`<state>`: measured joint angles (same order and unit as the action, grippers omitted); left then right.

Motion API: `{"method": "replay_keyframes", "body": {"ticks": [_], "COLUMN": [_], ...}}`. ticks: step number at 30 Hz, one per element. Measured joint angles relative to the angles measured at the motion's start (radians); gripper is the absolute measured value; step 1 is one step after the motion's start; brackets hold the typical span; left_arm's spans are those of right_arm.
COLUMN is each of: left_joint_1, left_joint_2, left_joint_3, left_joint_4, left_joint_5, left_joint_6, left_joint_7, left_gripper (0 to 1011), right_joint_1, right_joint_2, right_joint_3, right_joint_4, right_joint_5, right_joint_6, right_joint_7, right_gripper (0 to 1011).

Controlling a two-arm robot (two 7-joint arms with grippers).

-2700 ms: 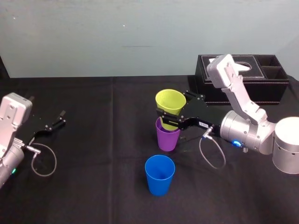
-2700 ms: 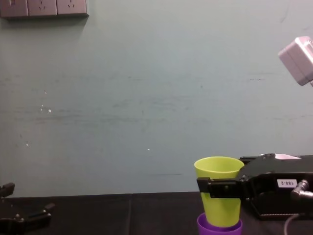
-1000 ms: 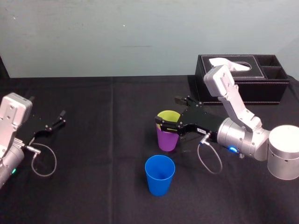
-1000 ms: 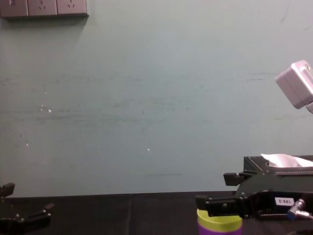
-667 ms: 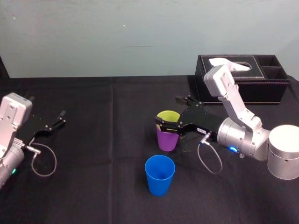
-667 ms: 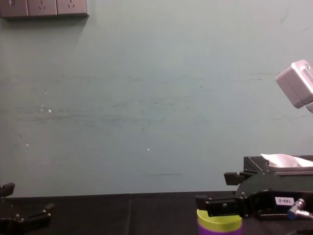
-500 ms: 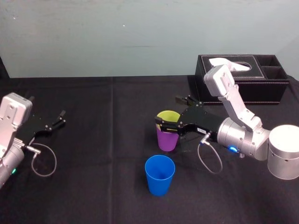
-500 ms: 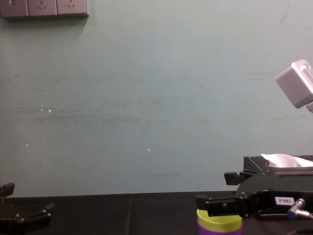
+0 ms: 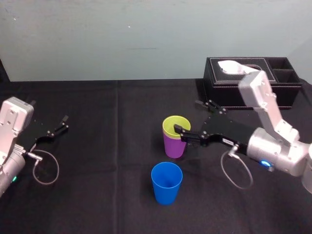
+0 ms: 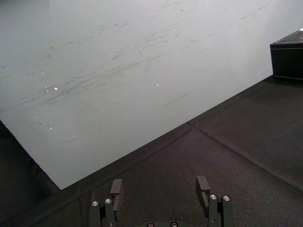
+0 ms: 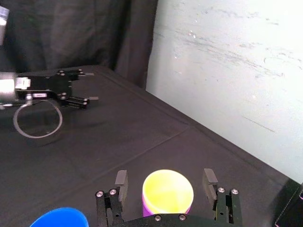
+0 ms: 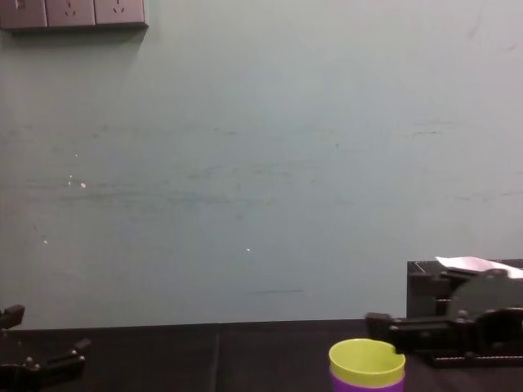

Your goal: Stack the three plastic cups sequentially using one hand.

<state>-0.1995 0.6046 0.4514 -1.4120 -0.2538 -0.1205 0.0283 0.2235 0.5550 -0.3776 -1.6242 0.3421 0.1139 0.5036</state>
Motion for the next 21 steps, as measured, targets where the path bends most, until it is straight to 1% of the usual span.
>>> {"method": "replay_keyframes", "body": {"ticks": [1, 2, 8, 9, 11, 17, 21], "left_joint_1": [0.0, 0.0, 0.0, 0.0, 0.0, 0.0, 0.0], "left_joint_2": [0.0, 0.0, 0.0, 0.0, 0.0, 0.0, 0.0], "left_joint_3": [0.0, 0.0, 0.0, 0.0, 0.0, 0.0, 0.0], "left_joint_4": [0.0, 0.0, 0.0, 0.0, 0.0, 0.0, 0.0], "left_joint_5": [0.0, 0.0, 0.0, 0.0, 0.0, 0.0, 0.0], "left_joint_6": [0.0, 0.0, 0.0, 0.0, 0.0, 0.0, 0.0], "left_joint_7": [0.0, 0.0, 0.0, 0.0, 0.0, 0.0, 0.0], "left_gripper": [1010, 1010, 1010, 1010, 1010, 1010, 1010], "right_joint_1": [-0.009, -0.027, -0.085, -0.098, -0.115, -0.144, -0.152], "right_joint_2": [0.008, 0.026, 0.081, 0.095, 0.111, 0.139, 0.15], "right_joint_3": [0.005, 0.014, 0.04, 0.045, 0.05, 0.048, 0.033], "right_joint_4": [-0.007, -0.016, -0.036, -0.036, -0.035, -0.02, -0.008], "right_joint_5": [0.005, 0.016, 0.047, 0.056, 0.066, 0.077, 0.076], "right_joint_6": [-0.007, -0.023, -0.084, -0.103, -0.134, -0.187, -0.213], "right_joint_7": [0.004, 0.015, 0.053, 0.068, 0.088, 0.126, 0.15], "right_gripper": [1002, 1002, 1002, 1002, 1002, 1002, 1002]}}
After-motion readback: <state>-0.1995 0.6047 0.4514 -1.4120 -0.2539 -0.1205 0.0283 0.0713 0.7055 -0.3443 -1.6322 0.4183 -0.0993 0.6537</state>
